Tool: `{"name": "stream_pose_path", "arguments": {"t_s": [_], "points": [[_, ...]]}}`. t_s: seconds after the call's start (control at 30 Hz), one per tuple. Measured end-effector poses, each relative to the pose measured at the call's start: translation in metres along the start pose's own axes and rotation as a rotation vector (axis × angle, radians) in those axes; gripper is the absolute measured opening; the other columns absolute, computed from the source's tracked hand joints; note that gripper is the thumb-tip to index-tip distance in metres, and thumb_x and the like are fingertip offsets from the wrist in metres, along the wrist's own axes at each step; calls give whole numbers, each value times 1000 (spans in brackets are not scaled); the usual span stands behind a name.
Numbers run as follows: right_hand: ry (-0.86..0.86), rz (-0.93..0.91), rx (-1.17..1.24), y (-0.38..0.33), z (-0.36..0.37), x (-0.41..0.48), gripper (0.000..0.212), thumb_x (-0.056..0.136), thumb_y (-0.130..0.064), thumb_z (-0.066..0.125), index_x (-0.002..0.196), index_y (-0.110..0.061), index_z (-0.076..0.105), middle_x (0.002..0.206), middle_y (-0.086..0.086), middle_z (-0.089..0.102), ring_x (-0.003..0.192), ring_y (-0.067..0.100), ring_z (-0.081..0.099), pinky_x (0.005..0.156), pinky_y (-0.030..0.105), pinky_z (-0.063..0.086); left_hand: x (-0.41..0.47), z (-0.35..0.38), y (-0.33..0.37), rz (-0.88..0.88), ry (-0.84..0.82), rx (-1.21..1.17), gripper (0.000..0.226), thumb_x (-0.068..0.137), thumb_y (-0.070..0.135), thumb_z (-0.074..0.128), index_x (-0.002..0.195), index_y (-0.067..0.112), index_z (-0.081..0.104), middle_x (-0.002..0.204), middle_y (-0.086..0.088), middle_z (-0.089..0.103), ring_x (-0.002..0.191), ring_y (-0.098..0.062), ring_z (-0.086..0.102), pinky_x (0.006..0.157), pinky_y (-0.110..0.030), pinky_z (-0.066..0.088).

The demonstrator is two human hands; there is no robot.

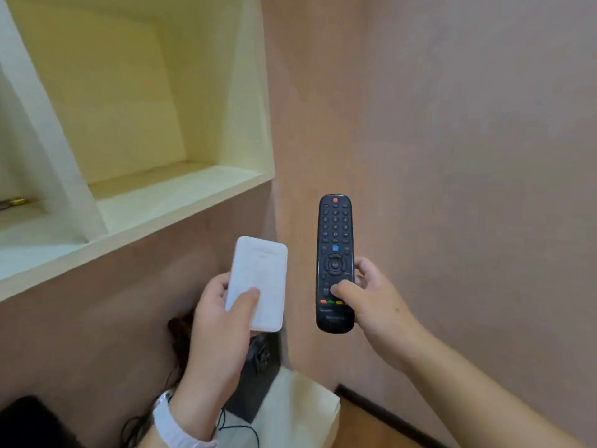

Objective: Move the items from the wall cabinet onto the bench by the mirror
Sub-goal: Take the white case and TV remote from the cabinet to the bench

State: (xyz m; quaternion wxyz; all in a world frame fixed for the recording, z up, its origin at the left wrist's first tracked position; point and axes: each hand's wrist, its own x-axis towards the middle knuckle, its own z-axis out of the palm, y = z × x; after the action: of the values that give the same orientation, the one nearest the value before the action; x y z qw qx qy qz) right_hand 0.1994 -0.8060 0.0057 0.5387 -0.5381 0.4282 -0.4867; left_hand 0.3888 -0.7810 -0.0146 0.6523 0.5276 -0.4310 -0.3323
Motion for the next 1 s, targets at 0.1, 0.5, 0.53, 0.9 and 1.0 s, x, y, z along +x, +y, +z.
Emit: {"name": "stream_pose_path", "arguments": {"t_s": [0.1, 0.5, 0.53, 0.9, 1.0], "points": [[157, 73, -42, 16, -18, -29, 25, 90, 0, 49, 108, -14, 58, 85, 2, 73, 72, 12, 68, 65, 25, 53, -18, 19, -23, -117, -129, -74, 16, 92, 9, 57, 102, 21, 61, 97, -1, 72, 88, -23, 69, 65, -40, 54], [537, 53, -50, 30, -100, -170, 17, 92, -6, 62, 107, -13, 59, 76, -1, 68, 62, 10, 62, 55, 20, 48, -129, 101, -25, -285, -515, -150, 14, 92, 6, 55, 104, 14, 58, 100, -7, 71, 85, -22, 67, 56, -32, 53], [557, 46, -42, 29, -105, -183, 18, 92, -6, 61, 108, -13, 58, 77, -1, 69, 62, 10, 62, 55, 20, 48, -139, 106, -23, -285, -536, -156, 14, 92, 6, 55, 104, 14, 59, 101, -7, 71, 83, -21, 67, 57, -33, 53], [1018, -36, 68, 20, -187, -449, 15, 90, -12, 61, 104, -17, 64, 74, -2, 65, 61, 14, 58, 57, 28, 46, -383, 210, 33, -327, -1040, -153, 17, 93, 7, 54, 109, 9, 58, 102, -8, 67, 84, -19, 65, 59, -34, 53], [1174, -45, 57, 19, -196, -531, 18, 92, -11, 60, 107, -21, 63, 86, 6, 70, 68, 14, 62, 62, 28, 50, -455, 217, 42, -347, -1165, -159, 15, 92, 6, 53, 107, 8, 57, 100, -11, 66, 81, -21, 64, 58, -34, 53]]}}
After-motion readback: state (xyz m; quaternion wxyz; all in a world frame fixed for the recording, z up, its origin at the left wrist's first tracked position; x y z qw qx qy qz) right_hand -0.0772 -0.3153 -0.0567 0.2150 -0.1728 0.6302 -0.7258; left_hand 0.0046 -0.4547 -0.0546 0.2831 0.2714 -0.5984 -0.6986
